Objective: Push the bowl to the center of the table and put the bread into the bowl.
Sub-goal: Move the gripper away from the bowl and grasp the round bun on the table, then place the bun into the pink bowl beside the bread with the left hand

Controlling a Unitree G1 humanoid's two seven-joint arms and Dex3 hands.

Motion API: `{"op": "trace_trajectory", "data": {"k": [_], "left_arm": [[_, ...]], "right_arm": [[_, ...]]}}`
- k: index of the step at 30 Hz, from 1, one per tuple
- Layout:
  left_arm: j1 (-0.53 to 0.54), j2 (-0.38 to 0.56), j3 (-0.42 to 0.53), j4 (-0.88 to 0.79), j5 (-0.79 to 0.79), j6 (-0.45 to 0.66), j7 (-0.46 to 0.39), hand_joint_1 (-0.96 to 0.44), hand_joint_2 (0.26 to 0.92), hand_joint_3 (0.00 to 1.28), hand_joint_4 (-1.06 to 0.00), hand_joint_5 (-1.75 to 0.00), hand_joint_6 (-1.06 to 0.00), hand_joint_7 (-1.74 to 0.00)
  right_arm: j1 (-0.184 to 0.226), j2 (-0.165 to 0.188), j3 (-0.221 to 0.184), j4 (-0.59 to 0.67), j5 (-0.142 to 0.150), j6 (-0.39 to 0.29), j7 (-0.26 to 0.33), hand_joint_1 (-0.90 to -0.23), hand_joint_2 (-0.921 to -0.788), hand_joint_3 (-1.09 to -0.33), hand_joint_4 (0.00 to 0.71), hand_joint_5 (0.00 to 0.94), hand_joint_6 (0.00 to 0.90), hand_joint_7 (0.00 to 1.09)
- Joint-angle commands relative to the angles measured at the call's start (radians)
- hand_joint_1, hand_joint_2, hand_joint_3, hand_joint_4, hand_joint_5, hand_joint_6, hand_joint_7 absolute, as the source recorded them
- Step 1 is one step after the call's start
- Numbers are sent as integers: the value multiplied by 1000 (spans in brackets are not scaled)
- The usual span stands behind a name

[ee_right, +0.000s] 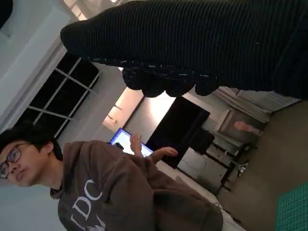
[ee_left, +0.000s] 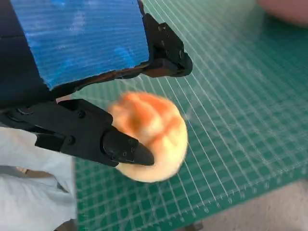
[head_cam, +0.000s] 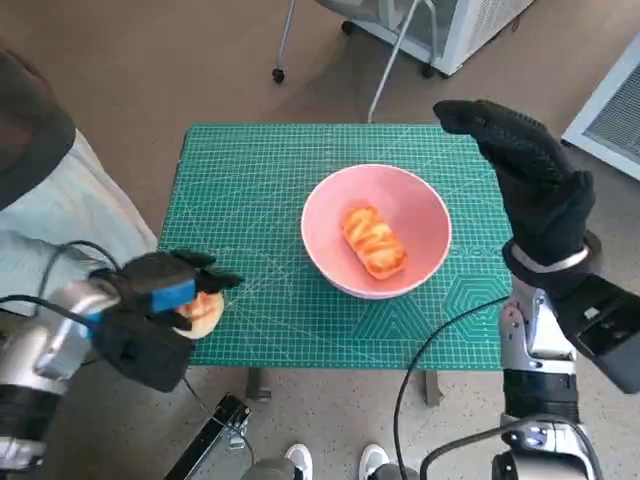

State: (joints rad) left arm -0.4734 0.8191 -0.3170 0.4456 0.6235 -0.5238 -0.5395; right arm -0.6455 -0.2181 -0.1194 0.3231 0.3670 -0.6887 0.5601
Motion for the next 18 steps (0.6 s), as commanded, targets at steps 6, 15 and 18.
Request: {"op": "trace_trajectory", "data": {"k": [6,15,18], "left_arm": [[-102,16,-53,83,37,-56,-4,-26,920,161,-523,-1184,-575,-1164],[-159,43,100,-41,-129,-30,-21,0,920,154,-512,-1418,-623,-1102],[-172,46,140,-70,-156,-31,-4,1,920,154,-505,-1433,-630,-1090]], "right_arm": [[32,-9,-10,-20,-21,16,-13,-654,-921,-714,109,203,-1,712],[30,-9,-12,-22,-31,21,-18,-650,-921,-713,101,216,-1,698],[29,-8,-12,-20,-37,18,-21,-650,-921,-713,100,220,-1,692]]}}
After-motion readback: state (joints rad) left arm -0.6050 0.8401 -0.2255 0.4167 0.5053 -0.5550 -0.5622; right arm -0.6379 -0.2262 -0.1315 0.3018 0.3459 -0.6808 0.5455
